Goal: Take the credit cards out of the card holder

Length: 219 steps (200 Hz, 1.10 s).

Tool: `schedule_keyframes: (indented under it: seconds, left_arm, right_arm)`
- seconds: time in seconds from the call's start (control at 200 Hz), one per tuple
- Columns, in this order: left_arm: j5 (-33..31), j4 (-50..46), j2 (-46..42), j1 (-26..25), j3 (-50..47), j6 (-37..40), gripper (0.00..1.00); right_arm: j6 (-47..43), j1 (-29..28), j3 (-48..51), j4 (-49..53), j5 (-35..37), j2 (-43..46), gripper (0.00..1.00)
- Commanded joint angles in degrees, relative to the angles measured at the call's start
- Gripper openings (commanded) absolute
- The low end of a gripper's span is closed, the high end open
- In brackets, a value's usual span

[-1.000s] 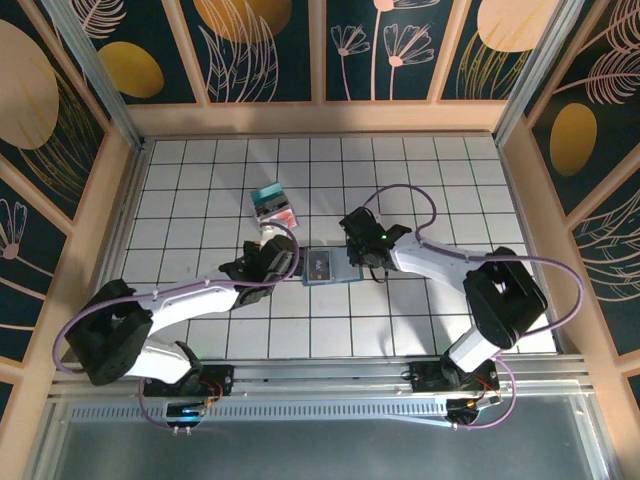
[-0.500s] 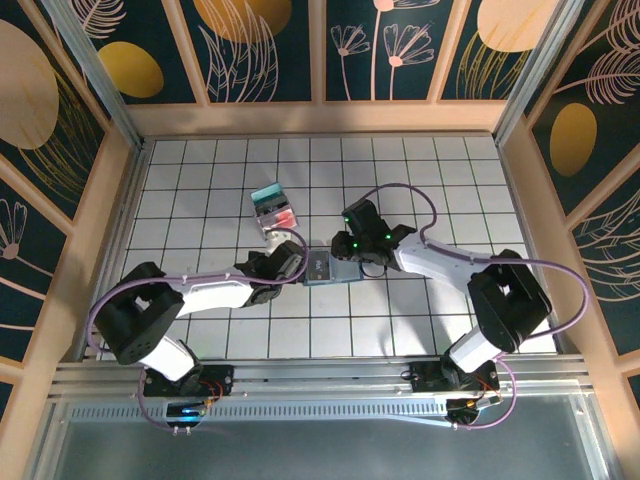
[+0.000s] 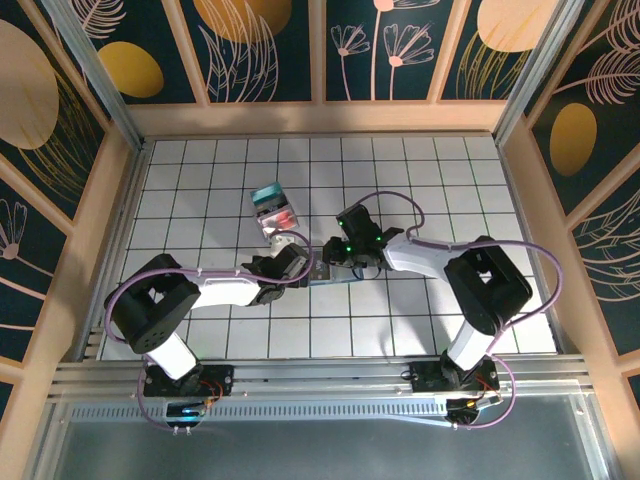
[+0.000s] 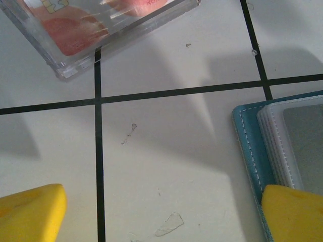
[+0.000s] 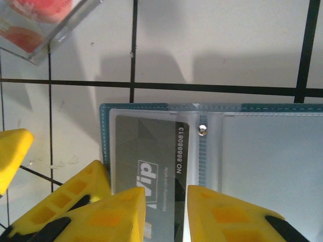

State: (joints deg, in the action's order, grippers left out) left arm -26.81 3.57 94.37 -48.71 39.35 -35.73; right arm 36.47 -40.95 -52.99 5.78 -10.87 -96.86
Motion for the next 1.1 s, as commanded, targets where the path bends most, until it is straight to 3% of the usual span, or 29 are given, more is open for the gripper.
schedule_keyframes:
  seconds: [0.0,0.646,1.091]
  left_arm:
    - [0.4,-1.5,0.7,-0.1,0.8,-1.1,0.99]
    - [0.6,-2.9,1.4,-0.1,1.3,-1.6,0.99]
    - [1.3,-3.2,2.3,-0.1,1.6,-1.7,0.99]
  right_arm:
    - [0.7,0.4,0.8,-2.0,-1.5,-1.4,0.28]
    - [1.3,0.7,1.5,-5.0,-3.8,-4.7,0.28]
    - [1.9,1.8,4.6,-10.8,-9.1,-1.0,0.26]
